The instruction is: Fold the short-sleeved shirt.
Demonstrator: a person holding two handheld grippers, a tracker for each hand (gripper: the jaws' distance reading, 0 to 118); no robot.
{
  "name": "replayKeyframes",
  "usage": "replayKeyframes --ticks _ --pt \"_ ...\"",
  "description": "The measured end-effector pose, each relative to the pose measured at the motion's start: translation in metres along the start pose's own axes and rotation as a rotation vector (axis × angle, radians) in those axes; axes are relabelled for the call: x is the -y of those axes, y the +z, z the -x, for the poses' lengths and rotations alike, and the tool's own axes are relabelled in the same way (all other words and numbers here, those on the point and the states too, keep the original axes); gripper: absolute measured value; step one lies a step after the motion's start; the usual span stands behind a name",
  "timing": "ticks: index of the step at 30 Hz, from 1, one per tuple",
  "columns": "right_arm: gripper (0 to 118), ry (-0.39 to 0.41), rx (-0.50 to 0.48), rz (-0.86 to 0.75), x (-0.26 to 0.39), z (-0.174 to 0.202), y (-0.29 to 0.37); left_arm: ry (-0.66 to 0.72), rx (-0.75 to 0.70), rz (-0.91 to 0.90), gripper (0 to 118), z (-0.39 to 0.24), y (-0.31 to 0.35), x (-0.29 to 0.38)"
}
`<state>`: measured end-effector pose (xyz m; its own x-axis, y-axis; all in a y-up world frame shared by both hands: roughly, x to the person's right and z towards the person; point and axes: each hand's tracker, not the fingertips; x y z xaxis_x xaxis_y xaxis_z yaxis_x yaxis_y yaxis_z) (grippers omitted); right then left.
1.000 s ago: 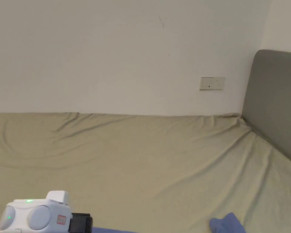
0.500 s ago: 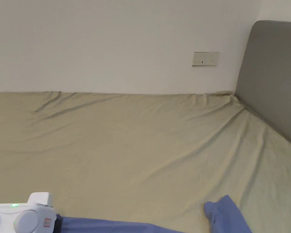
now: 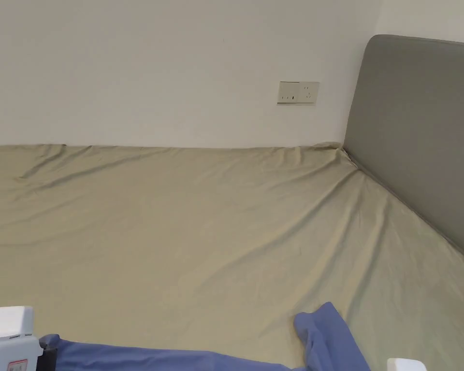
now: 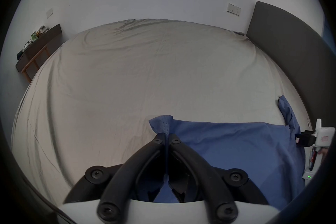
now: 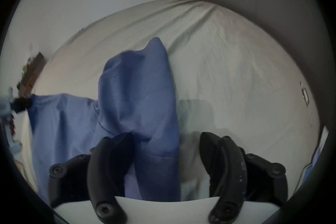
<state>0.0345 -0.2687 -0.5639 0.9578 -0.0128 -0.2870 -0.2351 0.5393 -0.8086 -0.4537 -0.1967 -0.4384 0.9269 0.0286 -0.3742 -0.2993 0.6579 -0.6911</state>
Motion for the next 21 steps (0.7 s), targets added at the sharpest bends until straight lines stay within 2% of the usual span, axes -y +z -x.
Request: replayKeyframes --ticks 1,2,3,4,6,9,14,16,21 --pt "51 0.03 -0.007 -0.036 0.002 0.006 0.006 -0.003 0.001 -0.004 1 -0.002 0.004 0.001" --pt "14 0.024 -0.05 -0.051 0.002 0.007 0.01 -0.006 0.005 -0.011 1 -0.003 0.009 0.002" --pt "6 0.003 -0.105 -0.058 0.002 0.007 0.012 -0.006 0.009 -0.016 1 -0.004 0.013 0.003" --pt "6 -0.039 -0.146 -0.077 0.003 0.008 0.015 -0.004 0.013 -0.035 1 -0.005 0.022 0.004" --pt "6 -0.018 -0.126 -0.089 0.003 0.005 0.02 0.011 0.028 -0.081 1 -0.005 0.043 0.007" --pt "6 -0.025 -0.175 -0.27 0.009 0.004 0.054 0.029 0.049 -0.212 1 -0.003 0.093 0.017" --pt "6 -0.023 -0.207 -0.634 0.032 0.008 0.155 0.013 -0.02 -0.428 1 -0.004 0.192 0.055" --pt "6 -0.033 -0.22 -0.735 0.046 0.01 0.198 0.053 -0.037 -0.526 1 -0.003 0.233 0.077" --pt "6 0.007 -0.264 -0.982 0.094 0.022 0.309 0.056 -0.132 -0.743 1 -0.005 0.327 0.142"
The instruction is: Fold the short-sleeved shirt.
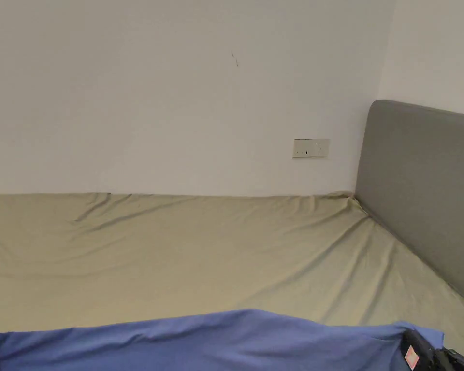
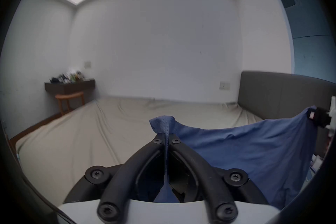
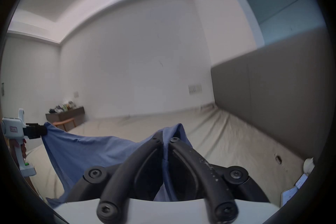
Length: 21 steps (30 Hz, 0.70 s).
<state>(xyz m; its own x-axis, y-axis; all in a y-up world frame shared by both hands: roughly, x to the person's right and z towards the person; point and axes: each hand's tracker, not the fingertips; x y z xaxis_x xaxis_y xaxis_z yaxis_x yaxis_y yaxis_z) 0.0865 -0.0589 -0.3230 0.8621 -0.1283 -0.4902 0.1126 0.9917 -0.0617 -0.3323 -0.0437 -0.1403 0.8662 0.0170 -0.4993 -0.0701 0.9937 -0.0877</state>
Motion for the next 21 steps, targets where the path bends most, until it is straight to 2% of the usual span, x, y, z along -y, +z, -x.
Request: replayKeyframes --ticks 3,6,11,16,21 --pt "6 0.023 -0.006 -0.105 -0.021 0.022 0.055 0.045 -0.038 -0.124 1 0.007 0.06 -0.001" --pt "6 0.011 -0.007 -0.182 -0.034 0.041 0.098 0.069 -0.094 -0.219 1 0.009 0.107 -0.002" --pt "6 -0.008 -0.01 -0.21 -0.043 0.054 0.131 0.12 -0.089 -0.275 1 0.015 0.137 -0.002" --pt "6 -0.021 -0.005 -0.157 -0.041 0.046 0.1 0.121 -0.042 -0.232 1 0.014 0.104 -0.004" --pt "6 -0.017 -0.02 -0.065 -0.039 0.028 0.002 0.148 0.038 -0.125 1 0.006 0.002 -0.018"
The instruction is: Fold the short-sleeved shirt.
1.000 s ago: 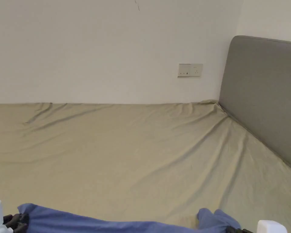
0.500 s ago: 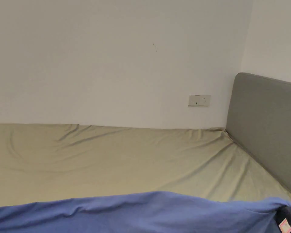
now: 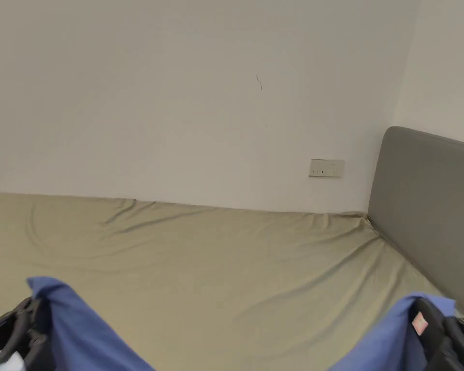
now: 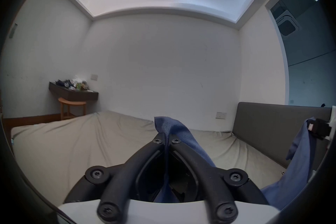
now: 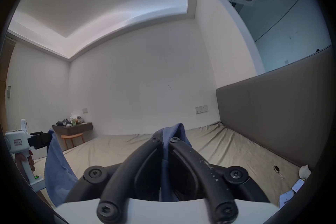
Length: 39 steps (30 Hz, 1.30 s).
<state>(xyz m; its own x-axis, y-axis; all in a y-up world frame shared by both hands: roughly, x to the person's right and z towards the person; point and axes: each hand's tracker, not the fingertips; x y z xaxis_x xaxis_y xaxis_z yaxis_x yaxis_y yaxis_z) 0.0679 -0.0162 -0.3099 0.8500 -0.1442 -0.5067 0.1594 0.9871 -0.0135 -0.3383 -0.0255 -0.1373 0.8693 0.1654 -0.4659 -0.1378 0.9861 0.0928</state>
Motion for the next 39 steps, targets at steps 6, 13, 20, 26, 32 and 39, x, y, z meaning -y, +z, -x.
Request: replayKeyframes --ticks 6,13,20,26,32,39 --pt "6 0.013 0.012 0.01 -0.01 -0.022 -0.131 -0.03 -0.019 0.016 1 -0.016 -0.138 -0.021" --pt "6 0.105 0.039 -0.108 -0.082 -0.034 -0.252 0.008 0.006 -0.044 1 -0.028 -0.256 -0.087" --pt "6 0.169 0.052 -0.245 -0.15 -0.033 -0.292 -0.006 0.013 -0.161 1 -0.042 -0.287 -0.137" --pt "6 0.231 0.04 -0.243 -0.15 -0.033 -0.292 0.002 0.017 -0.174 1 -0.041 -0.283 -0.131" --pt "6 0.249 -0.007 -0.142 -0.111 -0.037 -0.269 0.007 0.025 -0.149 1 -0.031 -0.256 -0.108" --pt "6 0.265 -0.04 0.039 -0.04 -0.039 -0.191 -0.012 0.02 -0.007 1 0.0 -0.187 -0.054"
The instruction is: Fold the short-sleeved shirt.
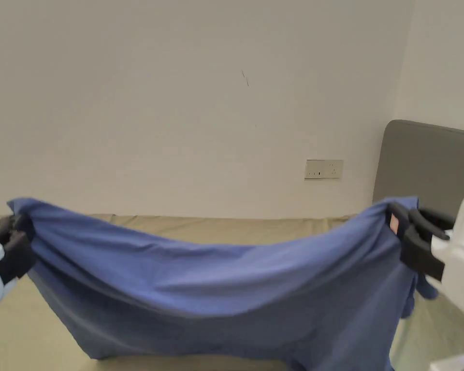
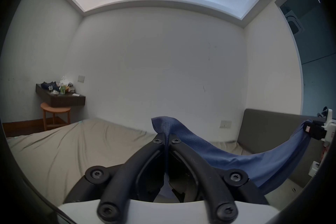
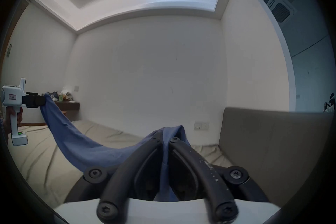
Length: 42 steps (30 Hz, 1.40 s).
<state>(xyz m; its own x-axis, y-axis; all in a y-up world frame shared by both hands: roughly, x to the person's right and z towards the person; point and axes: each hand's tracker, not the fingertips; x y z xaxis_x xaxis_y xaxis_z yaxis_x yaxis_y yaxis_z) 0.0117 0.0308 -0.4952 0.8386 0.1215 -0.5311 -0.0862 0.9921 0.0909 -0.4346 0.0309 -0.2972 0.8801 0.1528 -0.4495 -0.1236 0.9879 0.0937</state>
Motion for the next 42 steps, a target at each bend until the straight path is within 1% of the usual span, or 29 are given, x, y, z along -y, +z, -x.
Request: replayKeyframes --ticks 3,5,7,9,12,15,17,20,21,24,25,27,30,32,33,34,35,36,37,39,40,42 --pt "6 -0.047 -0.028 0.078 0.033 0.009 0.042 0.026 -0.007 0.074 1 0.013 0.045 0.023" --pt "6 -0.054 -0.025 0.115 0.052 0.017 0.073 0.036 -0.009 0.131 1 0.021 0.076 0.035" --pt "6 -0.053 -0.035 0.165 0.07 0.028 0.106 0.013 -0.011 0.184 1 0.028 0.11 0.051" --pt "6 -0.047 -0.041 0.214 0.084 0.038 0.135 -0.048 -0.007 0.244 1 0.032 0.143 0.066" --pt "6 -0.088 -0.052 0.297 0.106 0.053 0.183 -0.141 0.001 0.353 1 0.036 0.191 0.093" --pt "6 -0.066 -0.071 0.406 0.13 0.066 0.225 -0.236 0.04 0.481 1 0.044 0.232 0.124" --pt "6 -0.095 -0.09 0.494 0.15 0.071 0.25 -0.27 0.058 0.57 1 0.052 0.252 0.143" --pt "6 -0.118 -0.102 0.617 0.181 0.074 0.276 -0.244 0.044 0.655 1 0.07 0.269 0.165" --pt "6 -0.117 -0.112 0.646 0.189 0.074 0.281 -0.247 0.037 0.683 1 0.075 0.271 0.171" --pt "6 -0.15 -0.138 0.763 0.211 0.072 0.288 -0.232 0.027 0.788 1 0.091 0.273 0.19" --pt "6 -0.147 -0.15 0.797 0.218 0.072 0.288 -0.251 0.026 0.821 1 0.095 0.272 0.197" --pt "6 -0.116 -0.176 0.87 0.229 0.074 0.283 -0.284 0.025 0.864 1 0.1 0.271 0.208" --pt "6 -0.054 -0.176 0.917 0.238 0.076 0.273 -0.316 0.036 0.939 1 0.102 0.261 0.223" --pt "6 -0.062 -0.173 0.956 0.24 0.073 0.265 -0.366 0.047 0.975 2 0.1 0.257 0.229" --pt "9 -0.065 -0.166 0.952 0.239 0.072 0.264 -0.374 0.04 0.976 11 0.1 0.256 0.23" --pt "17 -0.061 -0.145 0.934 0.237 0.072 0.266 -0.38 0.023 0.955 31 0.099 0.257 0.228" --pt "35 -0.052 -0.122 0.925 0.233 0.071 0.267 -0.394 0.013 0.94 66 0.098 0.26 0.223" --pt "65 -0.038 -0.092 0.912 0.227 0.068 0.271 -0.389 0.002 0.9 108 0.099 0.265 0.216" --pt "79 -0.032 -0.071 0.873 0.219 0.066 0.276 -0.372 -0.018 0.84 118 0.099 0.271 0.206" --pt "80 -0.037 -0.051 0.773 0.2 0.064 0.288 -0.326 -0.036 0.682 114 0.097 0.286 0.182" --pt "80 -0.035 -0.024 0.722 0.188 0.064 0.294 -0.302 -0.064 0.627 114 0.094 0.292 0.17" --pt "80 -0.062 0.028 0.631 0.17 0.066 0.303 -0.258 -0.042 0.507 113 0.089 0.305 0.153"
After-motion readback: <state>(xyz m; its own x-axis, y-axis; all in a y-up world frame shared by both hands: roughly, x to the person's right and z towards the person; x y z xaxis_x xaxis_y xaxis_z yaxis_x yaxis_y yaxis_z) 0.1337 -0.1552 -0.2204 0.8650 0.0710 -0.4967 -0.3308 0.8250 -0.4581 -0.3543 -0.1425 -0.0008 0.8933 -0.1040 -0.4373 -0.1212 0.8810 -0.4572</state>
